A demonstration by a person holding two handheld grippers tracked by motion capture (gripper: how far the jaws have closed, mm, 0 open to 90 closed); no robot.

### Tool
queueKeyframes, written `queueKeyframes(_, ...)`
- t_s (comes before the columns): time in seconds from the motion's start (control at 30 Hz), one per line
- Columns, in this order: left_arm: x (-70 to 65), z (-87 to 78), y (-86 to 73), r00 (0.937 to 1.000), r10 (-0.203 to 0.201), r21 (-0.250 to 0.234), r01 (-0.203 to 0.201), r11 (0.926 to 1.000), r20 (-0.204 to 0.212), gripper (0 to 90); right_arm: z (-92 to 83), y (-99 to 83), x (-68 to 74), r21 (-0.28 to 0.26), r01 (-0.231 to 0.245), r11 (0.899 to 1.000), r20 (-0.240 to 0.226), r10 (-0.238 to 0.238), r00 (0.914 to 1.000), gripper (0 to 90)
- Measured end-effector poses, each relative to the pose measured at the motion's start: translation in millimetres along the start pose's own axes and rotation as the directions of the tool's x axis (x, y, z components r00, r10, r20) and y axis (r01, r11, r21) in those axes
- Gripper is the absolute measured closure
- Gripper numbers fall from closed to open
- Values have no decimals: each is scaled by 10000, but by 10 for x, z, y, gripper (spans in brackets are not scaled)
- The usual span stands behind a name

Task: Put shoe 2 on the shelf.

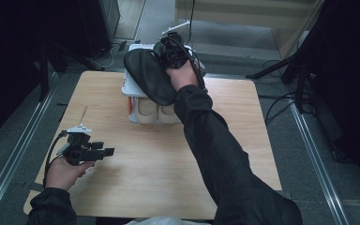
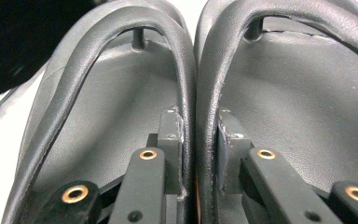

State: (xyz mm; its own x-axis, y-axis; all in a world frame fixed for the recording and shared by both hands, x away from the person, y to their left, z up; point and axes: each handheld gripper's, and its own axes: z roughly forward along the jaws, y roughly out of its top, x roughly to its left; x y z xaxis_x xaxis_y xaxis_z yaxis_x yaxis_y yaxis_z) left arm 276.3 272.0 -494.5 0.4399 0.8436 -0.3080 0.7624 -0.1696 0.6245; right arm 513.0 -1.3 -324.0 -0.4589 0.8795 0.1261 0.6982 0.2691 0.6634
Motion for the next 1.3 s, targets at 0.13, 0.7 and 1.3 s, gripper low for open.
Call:
queueKeyframes(0.13,-13,9,6,10000,55,-19,-55,10000,79,383,112,49,41,-238,-937,9953,605,950,9936,760)
queueKeyframes(0.7,-53,47,20,9991,247,137,-252,9996,359,383,374,179,176,-1093,-3073,9453,1377,3206,9372,755)
queueKeyframes(1.3,-51,52,18,9991,237,164,-243,9996,352,382,400,223,131,-1132,-2893,9505,1513,3043,9405,732)
